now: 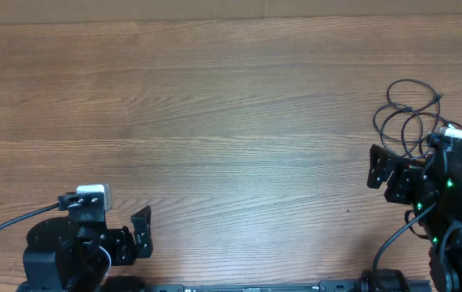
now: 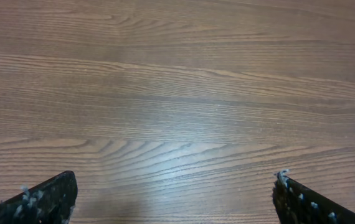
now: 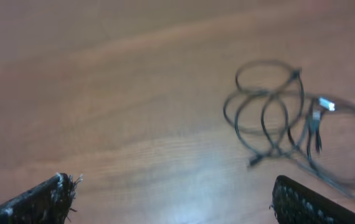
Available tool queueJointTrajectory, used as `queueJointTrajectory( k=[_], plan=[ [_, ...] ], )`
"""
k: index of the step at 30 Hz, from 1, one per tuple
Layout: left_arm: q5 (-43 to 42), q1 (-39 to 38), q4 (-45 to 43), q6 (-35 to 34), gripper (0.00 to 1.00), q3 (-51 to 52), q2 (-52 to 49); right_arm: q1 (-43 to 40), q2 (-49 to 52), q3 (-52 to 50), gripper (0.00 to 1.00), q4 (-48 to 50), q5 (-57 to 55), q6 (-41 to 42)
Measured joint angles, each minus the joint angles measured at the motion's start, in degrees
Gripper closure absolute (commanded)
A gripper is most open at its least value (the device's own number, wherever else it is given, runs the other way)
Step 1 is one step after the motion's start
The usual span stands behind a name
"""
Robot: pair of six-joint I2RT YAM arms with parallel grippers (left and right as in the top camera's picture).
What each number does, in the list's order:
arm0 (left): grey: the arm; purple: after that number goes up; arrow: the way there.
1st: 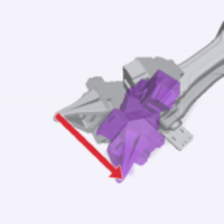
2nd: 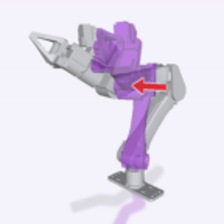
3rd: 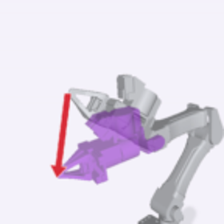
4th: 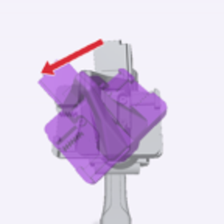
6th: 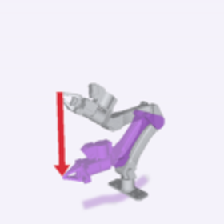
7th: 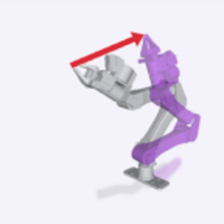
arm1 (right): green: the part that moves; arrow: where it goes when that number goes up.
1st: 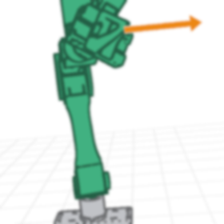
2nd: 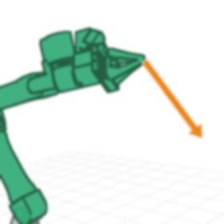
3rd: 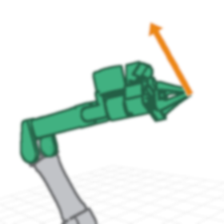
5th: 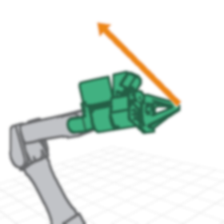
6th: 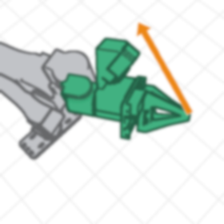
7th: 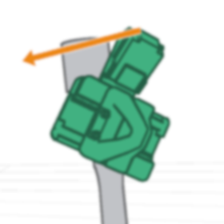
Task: Untangle cables
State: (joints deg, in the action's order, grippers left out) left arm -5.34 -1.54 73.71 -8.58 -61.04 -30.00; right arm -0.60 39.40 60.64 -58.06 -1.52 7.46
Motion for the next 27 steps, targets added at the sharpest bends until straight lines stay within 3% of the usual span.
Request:
queueJointTrajectory(
  k=[8,20,27],
  plan=[
    [0.0,0.0,0.0,0.0,0.01,0.09,0.0,0.0,-10.54,-8.2,0.0,12.85,0.79,0.0],
    [0.0,0.0,0.02,-0.02,0.0,0.37,0.0,2.62,-26.93,-32.83,0.0,51.36,1.31,-0.02],
    [0.02,0.0,0.0,-0.02,0.0,0.39,0.0,3.28,-35.32,-46.16,0.0,62.82,1.49,0.0]
  ],
)
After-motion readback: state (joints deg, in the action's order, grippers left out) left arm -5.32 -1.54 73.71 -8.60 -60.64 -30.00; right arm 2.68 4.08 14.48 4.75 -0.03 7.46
